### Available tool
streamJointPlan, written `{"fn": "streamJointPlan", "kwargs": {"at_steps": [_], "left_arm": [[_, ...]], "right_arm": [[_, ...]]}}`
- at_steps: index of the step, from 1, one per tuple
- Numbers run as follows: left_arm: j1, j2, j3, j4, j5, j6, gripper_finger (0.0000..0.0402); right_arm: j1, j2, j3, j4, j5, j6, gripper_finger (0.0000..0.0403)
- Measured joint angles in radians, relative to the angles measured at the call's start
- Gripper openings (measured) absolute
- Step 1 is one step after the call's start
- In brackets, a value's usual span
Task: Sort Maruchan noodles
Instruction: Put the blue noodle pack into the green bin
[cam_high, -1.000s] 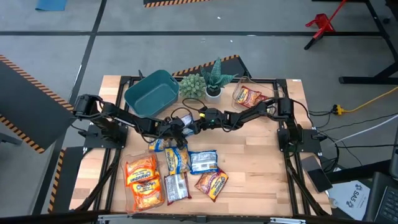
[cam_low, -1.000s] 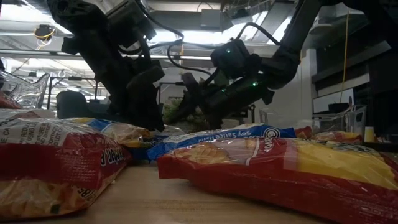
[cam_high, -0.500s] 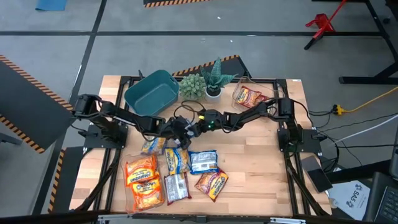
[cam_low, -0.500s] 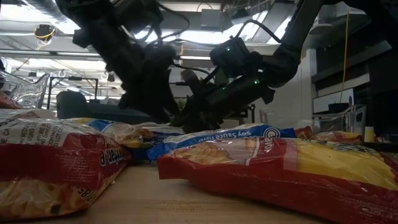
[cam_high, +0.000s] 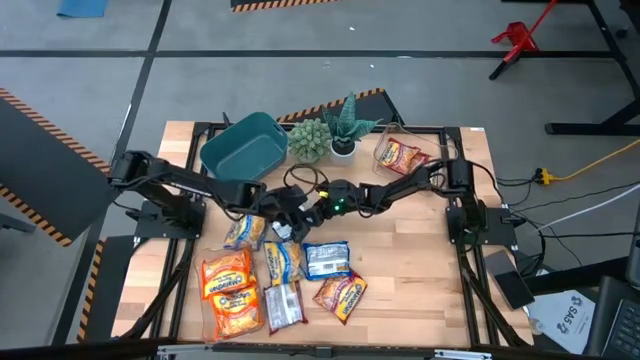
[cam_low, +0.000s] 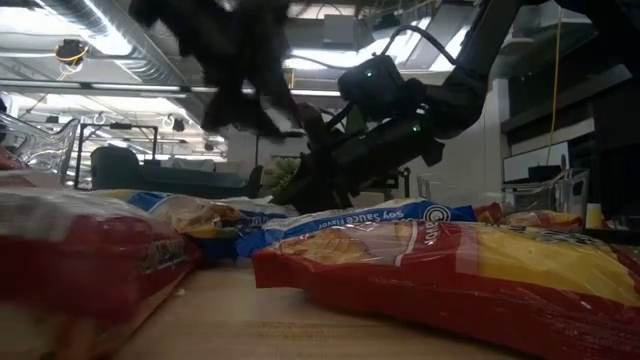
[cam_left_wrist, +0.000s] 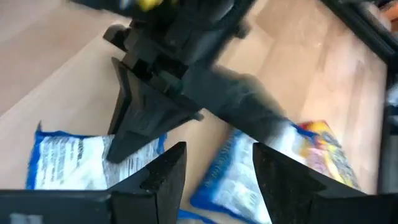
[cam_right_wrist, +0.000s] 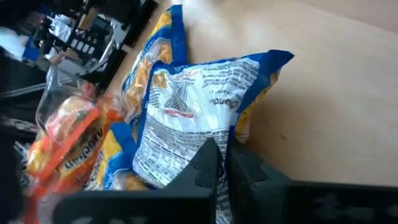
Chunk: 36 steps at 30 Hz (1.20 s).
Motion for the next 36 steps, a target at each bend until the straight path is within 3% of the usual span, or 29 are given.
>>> {"fn": "streamJointPlan", "kwargs": {"at_steps": [12,20,26,36], "left_arm": [[-0.094,-0.149,0.268,-0.256,-0.009,-0.018,0.0182],[-0.193,-0.265,0.392,-0.301,-0.051,-0.017,0.0182],[-0.265,-0.345,0.444,-0.293,-0.175,0.039,0.0182],[-0.351,-0.484,0.446,-0.294,-0.372,0.135,0.0182]], "right_arm": [[0.02,0.008,0.039,0.015,0.016,-0.03,0.0],[0.017,-0.03,0.115,-0.043,0.026,-0.14,0.0],[0.017,-0.067,0.235,-0.241,0.058,-0.32,0.0],[0.017,-0.068,0.558,-0.602,0.239,-0.668,0.0]]}}
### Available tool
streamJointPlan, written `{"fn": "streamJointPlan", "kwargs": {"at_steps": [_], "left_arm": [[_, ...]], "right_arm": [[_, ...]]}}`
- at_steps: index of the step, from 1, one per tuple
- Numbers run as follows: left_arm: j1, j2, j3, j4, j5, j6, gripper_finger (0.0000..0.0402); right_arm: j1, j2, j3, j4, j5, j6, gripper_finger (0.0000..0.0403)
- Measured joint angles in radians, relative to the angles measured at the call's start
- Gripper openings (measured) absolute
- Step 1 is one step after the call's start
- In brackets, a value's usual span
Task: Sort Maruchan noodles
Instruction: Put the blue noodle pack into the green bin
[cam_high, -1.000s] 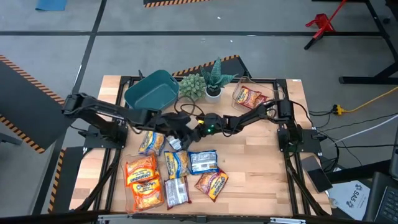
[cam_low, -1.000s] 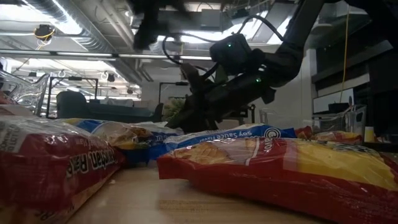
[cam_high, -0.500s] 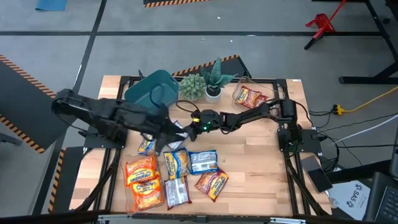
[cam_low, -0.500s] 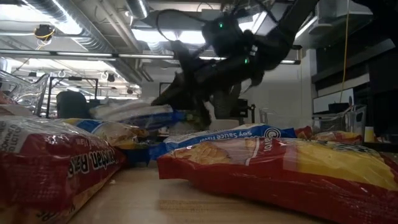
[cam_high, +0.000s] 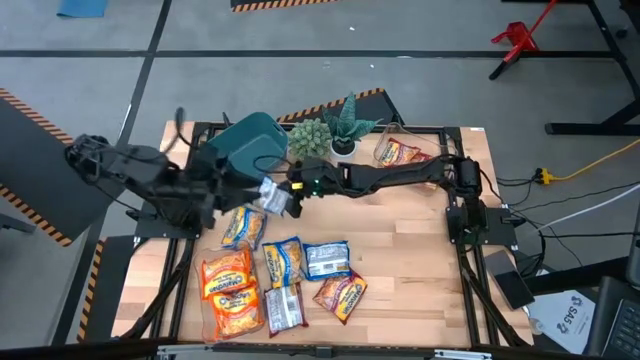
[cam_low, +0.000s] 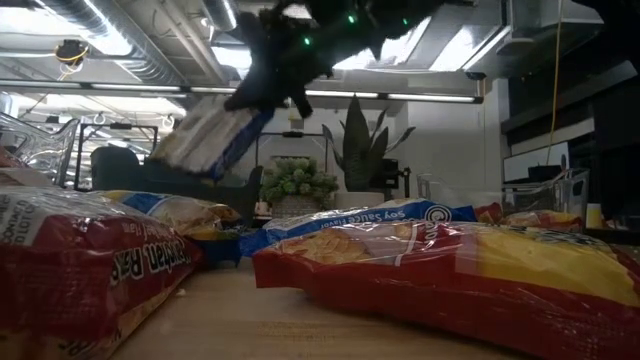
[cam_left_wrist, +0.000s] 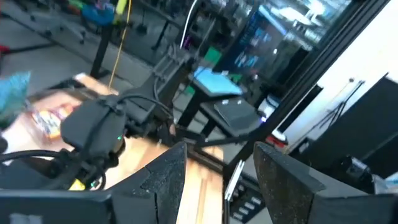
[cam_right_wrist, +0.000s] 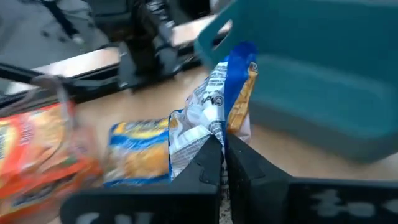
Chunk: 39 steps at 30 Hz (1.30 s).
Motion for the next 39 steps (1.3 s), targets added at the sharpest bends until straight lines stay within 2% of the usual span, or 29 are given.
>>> {"fn": "streamJointPlan", "kwargs": {"at_steps": [6,12,16,21,24,31,34,39], "left_arm": [[-0.037,-0.071,0.0,-0.008,-0.089,0.059,0.0182],[-0.063,-0.112,0.0,-0.01,-0.149,0.112,0.0182],[-0.065,-0.124,0.0,-0.015,-0.161,0.117,0.0182],[-0.065,-0.134,-0.001,-0.056,-0.181,0.136,0.0182],[-0.065,-0.134,-0.001,-0.078,-0.211,0.136,0.0182],[-0.065,-0.139,-0.001,-0.084,-0.217,0.136,0.0182],[-0.065,-0.141,-0.001,-0.084,-0.218,0.136,0.0182],[-0.065,-0.139,-0.001,-0.086,-0.223,0.136,0.0182]], "right_arm": [[-0.003,0.0,0.124,-0.025,0.155,-0.193,0.0],[-0.009,0.029,0.174,0.055,0.298,-0.389,0.0],[-0.02,0.077,0.201,0.116,0.339,-0.488,0.0],[-0.043,0.162,0.299,0.143,0.348,-0.542,0.0],[-0.061,0.233,0.368,0.12,0.365,-0.576,0.0],[-0.088,0.337,0.546,0.015,0.489,-0.704,0.0],[-0.095,0.366,0.586,-0.038,0.522,-0.738,0.0],[-0.117,0.38,0.61,-0.1,0.519,-0.755,0.0]]}}
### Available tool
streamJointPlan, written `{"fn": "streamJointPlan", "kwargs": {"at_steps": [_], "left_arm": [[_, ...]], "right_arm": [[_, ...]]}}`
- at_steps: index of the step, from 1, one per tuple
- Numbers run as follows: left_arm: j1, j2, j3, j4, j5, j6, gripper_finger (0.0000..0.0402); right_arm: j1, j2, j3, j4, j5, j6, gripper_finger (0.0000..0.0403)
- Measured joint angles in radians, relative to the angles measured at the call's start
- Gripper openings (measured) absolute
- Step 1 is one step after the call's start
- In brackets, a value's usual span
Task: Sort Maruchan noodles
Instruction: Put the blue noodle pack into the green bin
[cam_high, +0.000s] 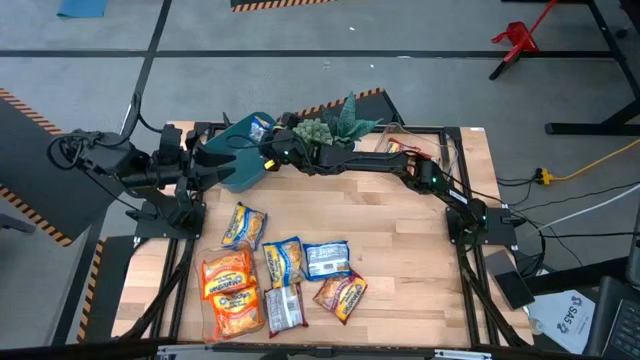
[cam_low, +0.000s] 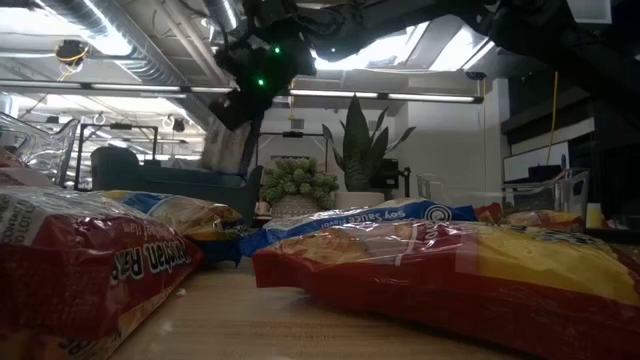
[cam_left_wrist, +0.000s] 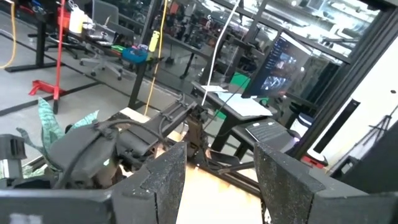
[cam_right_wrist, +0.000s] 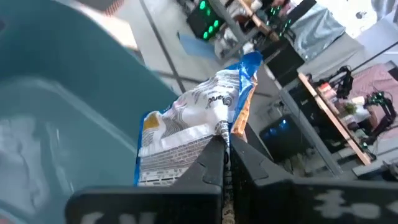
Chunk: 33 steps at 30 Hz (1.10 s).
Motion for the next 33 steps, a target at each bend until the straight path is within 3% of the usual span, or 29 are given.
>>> {"fn": "streamJointPlan", "kwargs": {"at_steps": [4,8,12,17,20,29,33], "left_arm": [[0.0,-0.001,0.0,0.0,-0.015,0.0,0.0182],[0.0,0.0,0.0,0.0,-0.015,0.0,0.0182],[0.0,0.0,0.0,-0.002,-0.015,0.0,0.0182],[0.0,0.0,0.0,-0.007,-0.016,0.0,0.0182],[0.0,0.0,0.0,-0.023,-0.021,-0.003,0.0182],[0.0,0.003,0.0,-0.216,-0.074,-0.152,0.0182],[0.0,0.016,0.0,-0.291,-0.089,-0.212,0.0182]], "right_arm": [[-0.017,0.002,-0.001,-0.04,0.009,0.0,0.0004],[-0.033,0.002,0.0,-0.034,-0.031,-0.004,0.0036],[-0.042,0.005,0.0,-0.047,-0.146,0.007,0.0099],[-0.038,0.016,-0.001,-0.052,-0.213,0.022,0.0191],[-0.025,0.016,0.0,-0.033,-0.225,0.026,0.0224],[0.026,-0.067,0.0,-0.109,-0.152,-0.013,0.023],[0.035,-0.137,-0.002,-0.257,-0.195,0.068,0.023]]}}
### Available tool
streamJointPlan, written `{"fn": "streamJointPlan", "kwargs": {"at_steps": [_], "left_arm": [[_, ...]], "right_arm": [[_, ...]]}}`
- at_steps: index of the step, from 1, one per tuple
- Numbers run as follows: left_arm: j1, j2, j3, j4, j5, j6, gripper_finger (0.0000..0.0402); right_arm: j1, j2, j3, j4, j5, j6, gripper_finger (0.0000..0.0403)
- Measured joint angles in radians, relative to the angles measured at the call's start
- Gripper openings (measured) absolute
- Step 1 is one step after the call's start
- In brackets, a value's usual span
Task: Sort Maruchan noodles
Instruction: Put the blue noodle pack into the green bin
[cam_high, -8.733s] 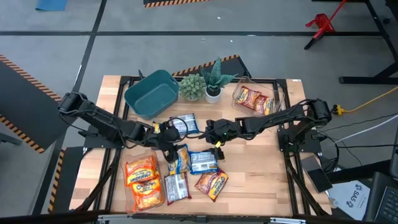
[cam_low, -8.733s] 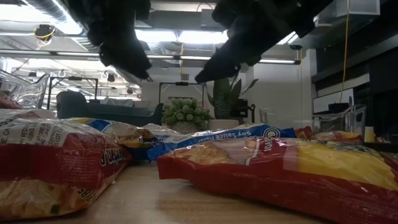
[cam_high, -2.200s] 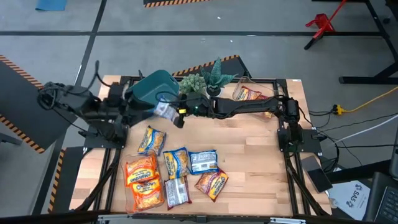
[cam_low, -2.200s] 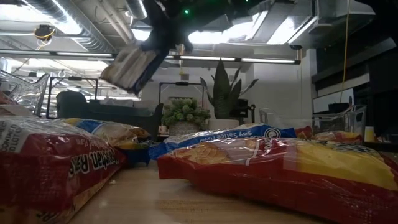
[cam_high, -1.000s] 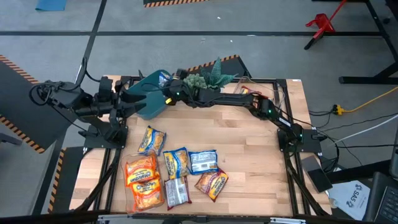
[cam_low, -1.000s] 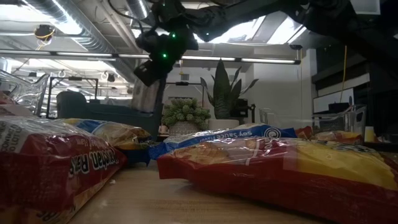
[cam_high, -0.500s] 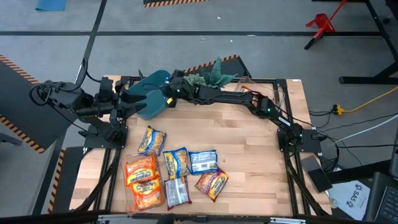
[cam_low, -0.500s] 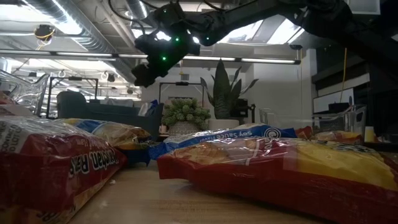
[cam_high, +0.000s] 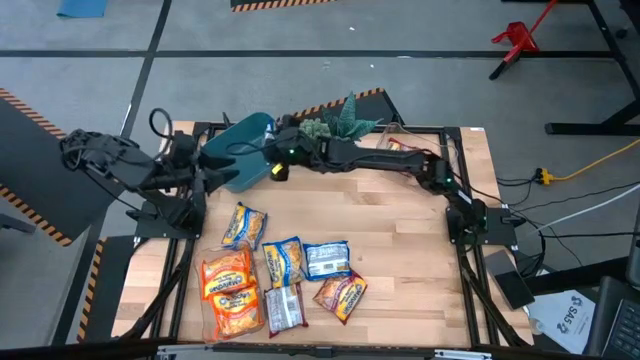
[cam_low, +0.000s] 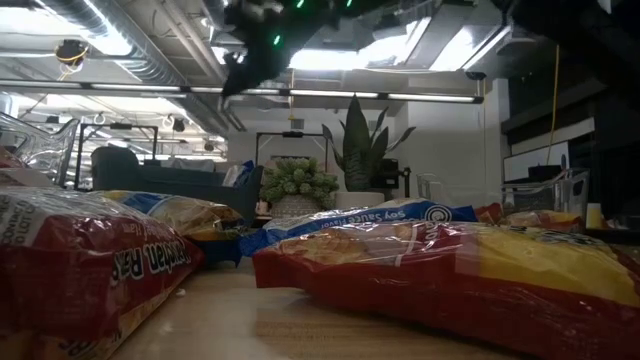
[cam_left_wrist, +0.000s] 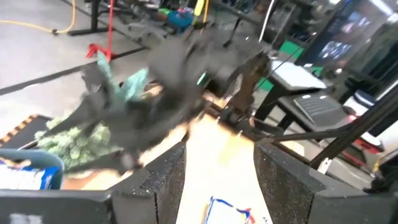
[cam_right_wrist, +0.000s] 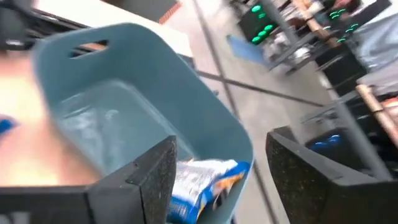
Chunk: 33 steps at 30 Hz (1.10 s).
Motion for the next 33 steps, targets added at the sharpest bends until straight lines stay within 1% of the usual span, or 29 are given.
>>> {"fn": "streamJointPlan", "kwargs": {"at_steps": [2,7,13,18,22,24,27,30,32,33], "left_arm": [[0.0,0.013,0.0,-0.018,0.0,-0.02,0.0182],[-0.019,0.039,-0.02,-0.045,0.017,-0.053,0.0182],[-0.062,0.064,-0.117,-0.044,0.027,-0.127,0.0182],[-0.104,0.066,-0.231,0.029,0.027,-0.209,0.0182],[-0.124,0.065,-0.318,0.138,0.027,-0.237,0.0182],[-0.13,0.065,-0.361,0.213,0.024,-0.242,0.0182],[-0.137,0.066,-0.433,0.345,0.024,-0.242,0.0182],[-0.135,0.075,-0.503,0.461,0.043,-0.242,0.0182],[-0.131,0.084,-0.538,0.505,0.069,-0.258,0.0182],[-0.128,0.089,-0.55,0.509,0.079,-0.278,0.0182]], "right_arm": [[0.003,-0.048,0.0,-0.071,-0.045,0.042,0.023],[0.004,-0.163,0.001,-0.253,-0.063,0.062,0.023],[0.004,-0.338,0.002,-0.416,-0.131,0.144,0.023],[0.004,-0.466,0.001,-0.537,-0.2,0.178,0.023],[0.004,-0.563,0.001,-0.642,-0.225,0.213,0.023],[0.004,-0.608,0.001,-0.714,-0.253,0.238,0.023],[0.004,-0.668,0.001,-0.853,-0.338,0.283,0.023],[0.004,-0.7,0.0,-1.011,-0.468,0.336,0.023],[0.019,-0.712,-0.028,-1.064,-0.567,0.376,0.023],[0.036,-0.719,-0.055,-1.072,-0.594,0.39,0.023]]}}
